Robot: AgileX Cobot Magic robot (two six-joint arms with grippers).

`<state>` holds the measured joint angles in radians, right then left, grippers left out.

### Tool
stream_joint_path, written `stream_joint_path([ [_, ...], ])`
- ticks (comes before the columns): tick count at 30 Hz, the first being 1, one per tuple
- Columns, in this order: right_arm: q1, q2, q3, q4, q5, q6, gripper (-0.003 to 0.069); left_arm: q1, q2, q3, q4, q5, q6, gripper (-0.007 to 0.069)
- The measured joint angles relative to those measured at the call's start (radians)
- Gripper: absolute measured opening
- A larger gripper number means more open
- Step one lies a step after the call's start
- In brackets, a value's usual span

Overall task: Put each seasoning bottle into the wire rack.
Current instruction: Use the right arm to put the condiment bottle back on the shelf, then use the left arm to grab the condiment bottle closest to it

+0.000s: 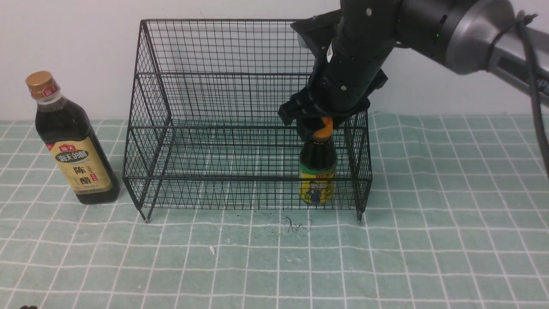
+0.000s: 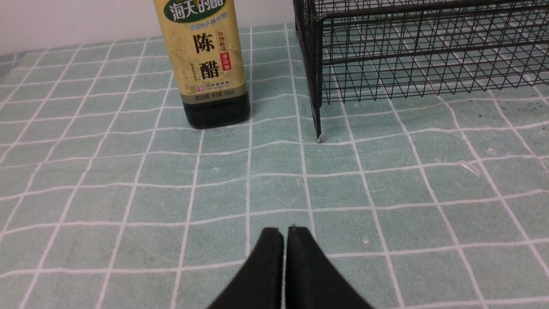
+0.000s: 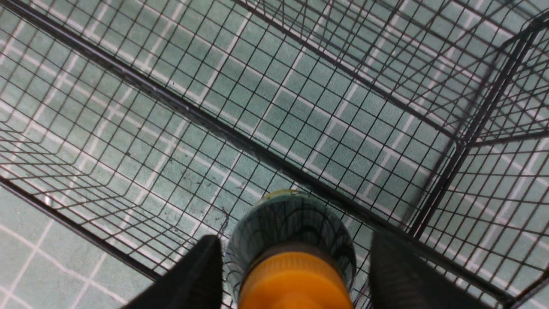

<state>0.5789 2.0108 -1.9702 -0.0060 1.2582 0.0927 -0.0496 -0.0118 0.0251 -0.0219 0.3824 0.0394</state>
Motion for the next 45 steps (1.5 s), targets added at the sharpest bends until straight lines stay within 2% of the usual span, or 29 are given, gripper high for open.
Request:
stream_joint_path([
  [1, 0.0, -0.017, 0.0, 0.0, 0.0, 0.0, 0.0482, 0.0, 0.0, 0.0, 0.0, 0.0, 0.0, -0.0006],
  [3, 0.0, -0.058, 0.0, 0.0, 0.0, 0.0, 0.0508, 0.0, 0.0, 0.0, 0.0, 0.0, 0.0, -0.0006],
  [9, 0.0, -0.237, 0.0, 0.0, 0.0, 0.0, 0.0504, 0.0, 0.0, 0.0, 0.0, 0.0, 0.0, -0.0006],
  [11, 0.0, -0.359, 0.0, -0.012, 0.001, 0.0, 0.0461, 0.0, 0.0, 0.0, 0.0, 0.0, 0.0, -0.0006],
  [16, 0.0, -0.633, 0.099, -0.065, 0.001, 0.069, 0.0293, 0.0, 0.0, 0.0, 0.0, 0.0, 0.0, -0.0006],
  [17, 0.0, -0.725, 0.171, -0.077, 0.002, 0.097, 0.0225, 0.0, 0.0, 0.0, 0.0, 0.0, 0.0, -0.0006],
  [18, 0.0, -0.738, 0.183, -0.077, 0.002, 0.1, 0.0216, 0.0, 0.0, 0.0, 0.0, 0.0, 0.0, -0.0006],
  [20, 0.0, -0.902, 0.34, -0.082, -0.001, 0.119, 0.0101, 0.0, 0.0, 0.0, 0.0, 0.0, 0.0, -0.0006],
  [22, 0.0, -1.056, 0.553, -0.076, -0.08, 0.128, 0.0025, 0.0, 0.0, 0.0, 0.0, 0.0, 0.0, -0.0006],
  [24, 0.0, -1.199, 0.743, -0.067, -0.232, 0.131, -0.0002, 0.0, 0.0, 0.0, 0.0, 0.0, 0.0, -0.0006],
  [26, 0.0, -1.285, 0.858, -0.061, -0.351, 0.132, -0.0008, 0.0, 0.0, 0.0, 0.0, 0.0, 0.0, -0.0006],
  [30, 0.0, -1.565, 1.253, -0.041, -0.849, 0.136, -0.0012, 0.0, 0.0, 0.0, 0.0, 0.0, 0.0, -0.0006],
  [33, 0.0, -1.678, 1.422, -0.013, -1.032, 0.154, -0.0013, 0.0, 0.0, 0.0, 0.0, 0.0, 0.0, -0.0006],
  [38, 0.0, -1.745, 1.58, 0.027, -1.126, 0.187, -0.0015, 0.0, 0.0, 0.0, 0.0, 0.0, 0.0, -0.0006],
  [45, 0.0, -1.745, 1.617, -0.015, -1.137, 0.167, -0.0015, 0.0, 0.0, 0.0, 0.0, 0.0, 0.0, -0.0006],
])
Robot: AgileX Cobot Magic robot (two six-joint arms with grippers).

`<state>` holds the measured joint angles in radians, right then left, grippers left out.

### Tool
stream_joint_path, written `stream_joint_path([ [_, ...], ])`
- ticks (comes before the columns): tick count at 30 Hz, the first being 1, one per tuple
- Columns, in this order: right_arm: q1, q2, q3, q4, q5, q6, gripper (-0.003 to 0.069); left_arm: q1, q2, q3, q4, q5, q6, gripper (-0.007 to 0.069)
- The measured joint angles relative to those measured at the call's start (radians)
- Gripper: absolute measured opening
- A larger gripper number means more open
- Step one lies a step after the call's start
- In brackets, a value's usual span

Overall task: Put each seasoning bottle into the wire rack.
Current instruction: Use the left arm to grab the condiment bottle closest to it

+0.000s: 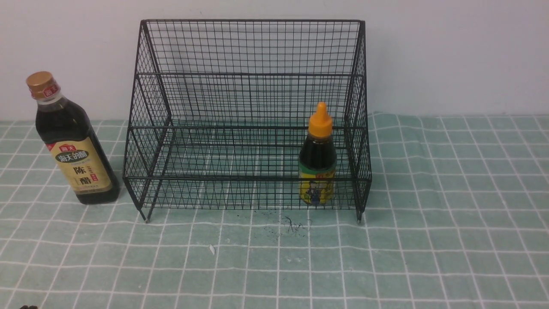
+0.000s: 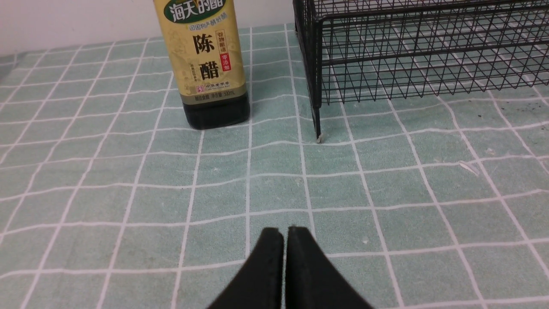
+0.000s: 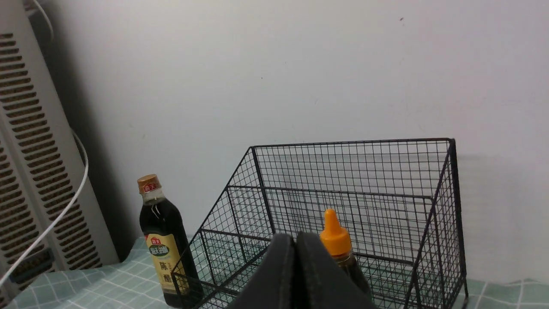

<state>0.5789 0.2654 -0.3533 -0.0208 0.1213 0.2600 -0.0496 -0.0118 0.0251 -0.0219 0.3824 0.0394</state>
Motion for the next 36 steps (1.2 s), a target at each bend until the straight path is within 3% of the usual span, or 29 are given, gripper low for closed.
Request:
stream_joint_path([
  [7, -0.009, -0.021, 0.011, -0.114, -0.008, -0.006, -0.0015, 0.0, 0.0, 0.0, 0.0, 0.0, 0.0, -0.0006],
  [10, -0.165, -0.066, 0.092, -0.181, -0.022, -0.006, -0.0015, 0.0, 0.0, 0.0, 0.0, 0.0, 0.0, -0.0006],
  [11, -0.165, -0.069, 0.099, -0.183, -0.022, -0.006, -0.0015, 0.0, 0.0, 0.0, 0.0, 0.0, 0.0, -0.0006],
  [15, -0.424, -0.15, 0.296, -0.198, -0.01, -0.006, -0.0015, 0.0, 0.0, 0.0, 0.0, 0.0, 0.0, -0.0006],
  [20, -0.571, -0.263, 0.38, -0.188, 0.165, -0.002, -0.0015, 0.0, 0.0, 0.0, 0.001, 0.0, -0.001, -0.0006],
  [22, -0.588, -0.273, 0.379, -0.179, 0.241, 0.002, -0.0015, 0.0, 0.0, 0.0, 0.001, 0.0, -0.001, -0.0006],
  [36, -0.591, -0.277, 0.376, -0.176, 0.256, -0.026, -0.0015, 0.0, 0.0, 0.0, 0.001, 0.0, -0.007, -0.0006],
])
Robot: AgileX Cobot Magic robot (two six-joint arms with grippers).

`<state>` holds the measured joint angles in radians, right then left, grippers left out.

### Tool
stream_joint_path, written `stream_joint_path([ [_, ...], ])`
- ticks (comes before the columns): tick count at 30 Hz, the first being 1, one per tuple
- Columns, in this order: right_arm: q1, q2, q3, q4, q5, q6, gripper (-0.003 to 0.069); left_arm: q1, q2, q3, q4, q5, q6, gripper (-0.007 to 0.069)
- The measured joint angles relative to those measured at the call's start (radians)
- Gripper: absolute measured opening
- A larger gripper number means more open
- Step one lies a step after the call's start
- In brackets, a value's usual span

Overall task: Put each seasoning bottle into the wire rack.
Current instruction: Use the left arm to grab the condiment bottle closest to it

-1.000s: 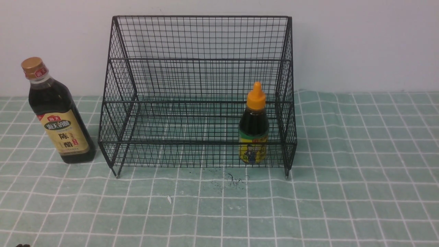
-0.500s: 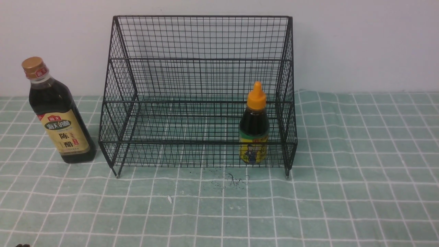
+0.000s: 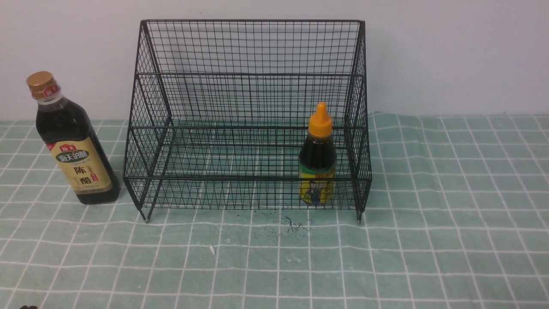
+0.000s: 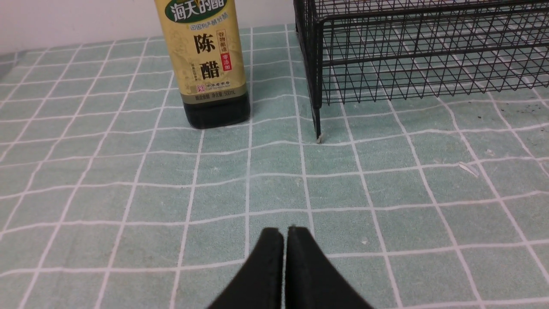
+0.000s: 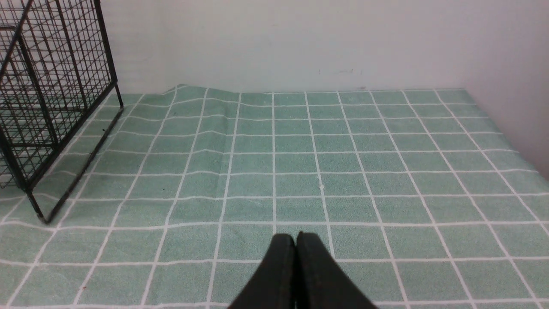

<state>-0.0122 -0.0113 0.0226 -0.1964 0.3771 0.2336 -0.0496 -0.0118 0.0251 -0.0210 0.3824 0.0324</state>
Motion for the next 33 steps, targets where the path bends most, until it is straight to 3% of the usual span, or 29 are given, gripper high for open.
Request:
stream_joint_path([
  [24, 0.0, 0.0, 0.0, 0.0, 0.002, -0.007, -0.0015, 0.0, 0.0, 0.001, 0.003, -0.003, 0.0, -0.0006],
  [29, 0.0, 0.0, 0.0, 0.0, 0.002, -0.007, -0.0015, 0.0, 0.0, 0.004, -0.071, -0.094, -0.032, -0.0006],
  [33, 0.0, 0.0, 0.0, 0.0, 0.002, -0.007, -0.0015, 0.0, 0.0, 0.004, -0.152, -0.336, -0.067, -0.0006],
])
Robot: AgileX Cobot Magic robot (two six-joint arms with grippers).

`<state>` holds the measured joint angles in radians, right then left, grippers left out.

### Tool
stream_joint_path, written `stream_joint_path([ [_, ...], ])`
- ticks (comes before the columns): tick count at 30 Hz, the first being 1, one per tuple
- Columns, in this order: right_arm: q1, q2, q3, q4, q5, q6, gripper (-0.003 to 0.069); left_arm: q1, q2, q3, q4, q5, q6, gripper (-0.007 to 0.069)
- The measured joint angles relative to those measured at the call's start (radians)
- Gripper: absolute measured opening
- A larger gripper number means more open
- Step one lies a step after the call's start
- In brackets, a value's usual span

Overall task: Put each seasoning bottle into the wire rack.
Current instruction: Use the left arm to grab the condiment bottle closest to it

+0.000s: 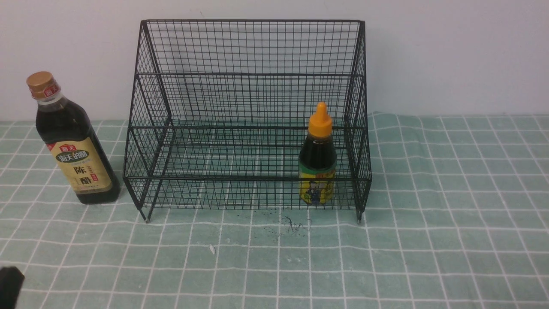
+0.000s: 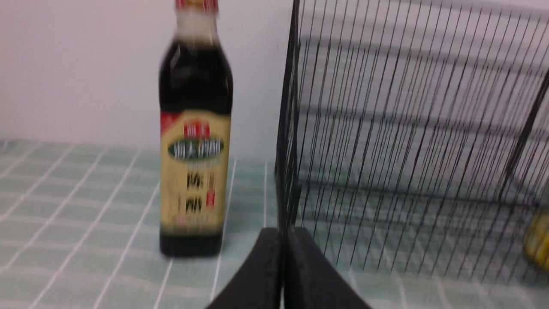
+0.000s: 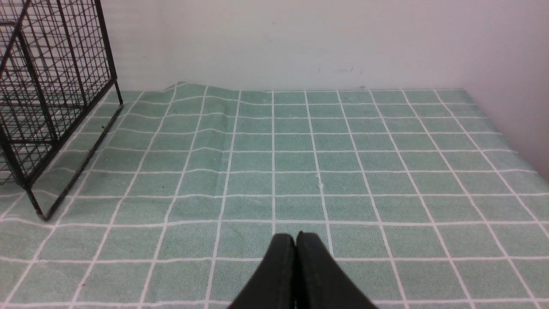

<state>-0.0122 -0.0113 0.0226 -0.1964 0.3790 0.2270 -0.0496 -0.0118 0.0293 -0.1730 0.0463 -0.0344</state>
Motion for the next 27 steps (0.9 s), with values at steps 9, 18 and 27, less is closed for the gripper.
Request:
stream_joint_path([
  [9, 0.0, 0.0, 0.0, 0.0, 0.001, 0.0, -0.0015, 0.0, 0.01, -0.009, -0.052, -0.48, -0.022, -0.0006],
  [18, 0.0, 0.0, 0.0, 0.0, 0.001, 0.0, -0.0015, 0.0, 0.445, -0.34, 0.185, -0.331, 0.007, 0.0071],
  [27, 0.0, 0.0, 0.0, 0.0, 0.001, 0.0, -0.0015, 0.112, 0.865, -0.597, 0.062, -0.296, 0.126, 0.0399],
])
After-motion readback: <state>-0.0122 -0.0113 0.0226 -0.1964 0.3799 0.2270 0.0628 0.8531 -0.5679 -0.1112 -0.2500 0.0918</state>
